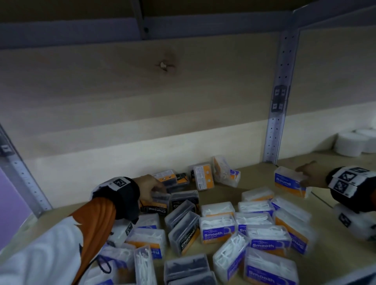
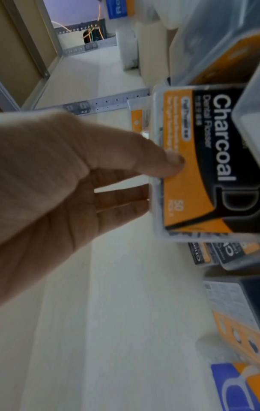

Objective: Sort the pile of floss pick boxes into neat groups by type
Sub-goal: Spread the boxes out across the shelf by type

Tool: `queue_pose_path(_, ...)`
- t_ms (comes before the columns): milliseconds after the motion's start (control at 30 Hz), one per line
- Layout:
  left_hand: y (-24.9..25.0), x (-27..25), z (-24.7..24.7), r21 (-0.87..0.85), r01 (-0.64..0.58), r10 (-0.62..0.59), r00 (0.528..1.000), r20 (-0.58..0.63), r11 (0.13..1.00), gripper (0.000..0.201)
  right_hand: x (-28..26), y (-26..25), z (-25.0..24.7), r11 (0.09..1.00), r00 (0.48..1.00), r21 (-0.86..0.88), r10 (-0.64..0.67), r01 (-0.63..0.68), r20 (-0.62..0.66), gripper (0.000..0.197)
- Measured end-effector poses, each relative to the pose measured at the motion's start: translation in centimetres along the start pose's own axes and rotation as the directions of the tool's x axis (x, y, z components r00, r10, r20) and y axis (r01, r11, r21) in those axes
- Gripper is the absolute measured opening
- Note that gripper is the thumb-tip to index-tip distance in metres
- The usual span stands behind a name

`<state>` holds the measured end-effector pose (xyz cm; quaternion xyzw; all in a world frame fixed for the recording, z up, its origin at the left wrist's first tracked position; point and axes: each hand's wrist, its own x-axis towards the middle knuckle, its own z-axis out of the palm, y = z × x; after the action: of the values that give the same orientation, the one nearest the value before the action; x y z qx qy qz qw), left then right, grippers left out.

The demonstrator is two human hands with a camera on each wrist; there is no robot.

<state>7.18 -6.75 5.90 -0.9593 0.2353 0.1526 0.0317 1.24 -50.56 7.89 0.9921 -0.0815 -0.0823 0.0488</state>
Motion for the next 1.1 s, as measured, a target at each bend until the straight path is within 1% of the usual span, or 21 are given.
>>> queue_pose_path(100, 0.5, 0.7, 0.7, -0.019, 0.003, -0.003, 1.0, 0.018, 1.0, 0.042, -0.9, 0.0, -0.5, 1.0, 0.999, 0.007, -0.028, 0.029, -0.023, 0.055)
queue_pose_path(167, 1.0, 1.0, 0.8, -0.015, -0.016, 0.017, 0.999, 0.049, 1.0, 0.04, -1.4, -0.1, -0.8, 0.999, 0.999, -0.009, -0.046, 0.046, -0.02, 0.053)
queue_pose_path(267, 1.7, 1.0, 0.7, 0.044, -0.049, 0.047, 0.998, 0.046, 0.998, 0.042, -2.0, -0.4, -1.3, 0.994, 0.995, -0.051, -0.097, 0.095, -0.028, 0.048)
queue_pose_path(367, 2.1, 0.9, 0.7, 0.081, -0.051, 0.047, 0.997, 0.053, 0.995, 0.044, -2.9, -0.9, -2.0, 0.985, 0.986, -0.088, -0.155, 0.149, -0.059, 0.045)
queue_pose_path(533, 2.8, 0.8, 0.6, 0.125, -0.082, 0.072, 0.994, 0.079, 0.989, 0.042, -3.9, -2.0, -3.1, 0.967, 0.971, -0.112, -0.235, 0.229, -0.038, 0.039)
queue_pose_path(633, 3.4, 0.7, 0.5, 0.187, -0.103, 0.087, 0.992, 0.092, 0.977, 0.039, -4.7, -2.6, -3.5, 0.967, 0.969, -0.103, -0.24, 0.234, -0.049, 0.048)
queue_pose_path(733, 3.7, 0.6, 0.5, 0.186, -0.118, 0.098, 0.989, 0.113, 0.975, 0.039, -5.1, -3.2, -3.6, 0.973, 0.975, -0.095, -0.217, 0.211, -0.051, 0.057)
queue_pose_path(900, 4.0, 0.4, 0.3, 0.161, -0.116, 0.089, 0.982, 0.166, 0.98, 0.04, -5.3, -3.6, -3.8, 0.973, 0.973, -0.077, -0.223, 0.218, -0.066, 0.06)
queue_pose_path(1100, 4.3, 0.2, 0.8, 0.22, -0.091, 0.049, 0.981, 0.19, 0.971, 0.035, -5.9, -3.4, -4.1, 0.971, 0.97, -0.064, -0.233, 0.229, -0.069, 0.061)
